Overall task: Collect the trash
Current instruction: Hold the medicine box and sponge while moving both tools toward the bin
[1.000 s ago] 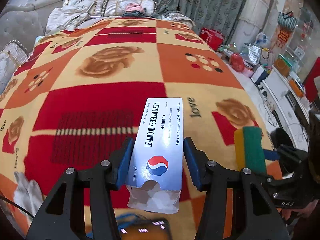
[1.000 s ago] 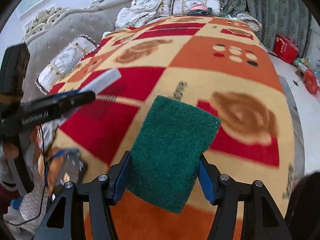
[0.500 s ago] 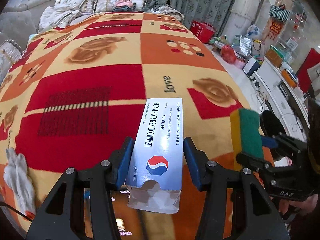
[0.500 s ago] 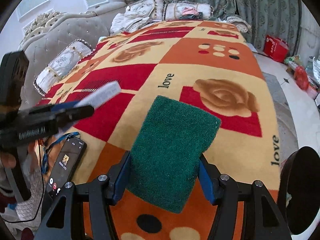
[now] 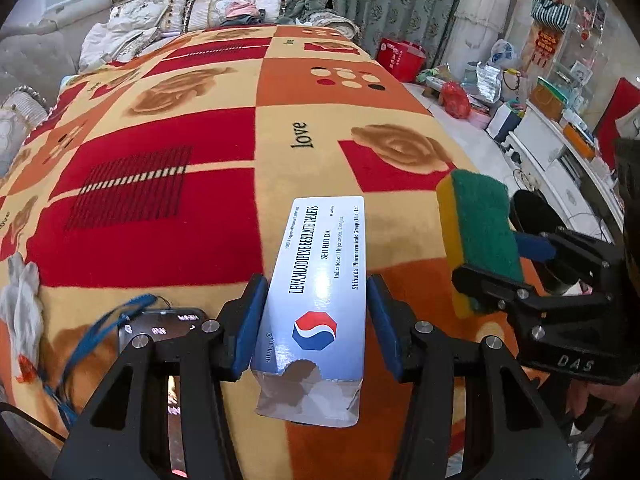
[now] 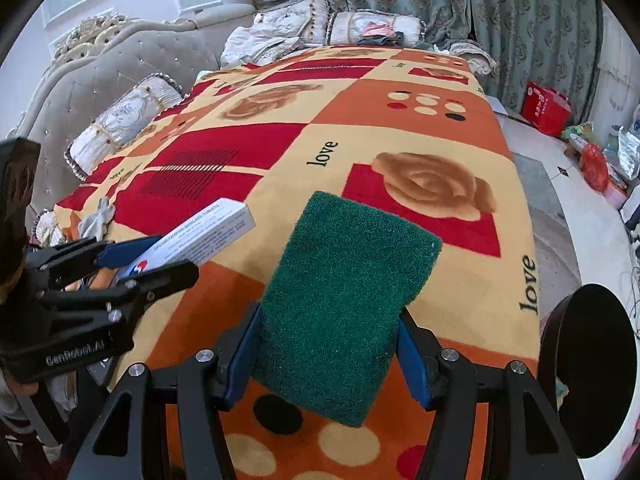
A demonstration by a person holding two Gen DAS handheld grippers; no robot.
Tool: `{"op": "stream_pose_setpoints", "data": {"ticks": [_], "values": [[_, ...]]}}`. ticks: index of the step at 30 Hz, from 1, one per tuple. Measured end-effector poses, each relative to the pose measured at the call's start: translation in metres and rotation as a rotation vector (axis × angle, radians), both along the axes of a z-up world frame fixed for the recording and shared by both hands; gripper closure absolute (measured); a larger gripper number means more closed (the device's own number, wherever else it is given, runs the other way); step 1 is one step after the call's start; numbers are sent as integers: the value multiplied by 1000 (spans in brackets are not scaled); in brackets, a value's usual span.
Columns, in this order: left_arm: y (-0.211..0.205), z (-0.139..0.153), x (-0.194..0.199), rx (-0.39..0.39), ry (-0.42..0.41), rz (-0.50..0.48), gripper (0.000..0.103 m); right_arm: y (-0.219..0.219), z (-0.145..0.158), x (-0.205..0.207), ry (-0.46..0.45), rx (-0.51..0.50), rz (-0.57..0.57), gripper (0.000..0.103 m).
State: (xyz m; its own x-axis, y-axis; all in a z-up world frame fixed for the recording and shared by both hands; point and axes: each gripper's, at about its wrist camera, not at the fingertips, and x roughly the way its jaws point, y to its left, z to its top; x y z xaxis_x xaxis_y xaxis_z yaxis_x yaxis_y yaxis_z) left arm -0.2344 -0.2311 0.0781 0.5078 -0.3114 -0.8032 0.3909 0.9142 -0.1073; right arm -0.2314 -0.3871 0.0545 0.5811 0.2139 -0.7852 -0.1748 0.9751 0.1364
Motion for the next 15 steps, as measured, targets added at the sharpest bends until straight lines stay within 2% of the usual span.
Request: {"op": "stream_pose_setpoints", "data": {"ticks": [15], "values": [[-12,-3,0,36,-21,18,53,-14,-4,-10,7,-5,-28,42]]}}
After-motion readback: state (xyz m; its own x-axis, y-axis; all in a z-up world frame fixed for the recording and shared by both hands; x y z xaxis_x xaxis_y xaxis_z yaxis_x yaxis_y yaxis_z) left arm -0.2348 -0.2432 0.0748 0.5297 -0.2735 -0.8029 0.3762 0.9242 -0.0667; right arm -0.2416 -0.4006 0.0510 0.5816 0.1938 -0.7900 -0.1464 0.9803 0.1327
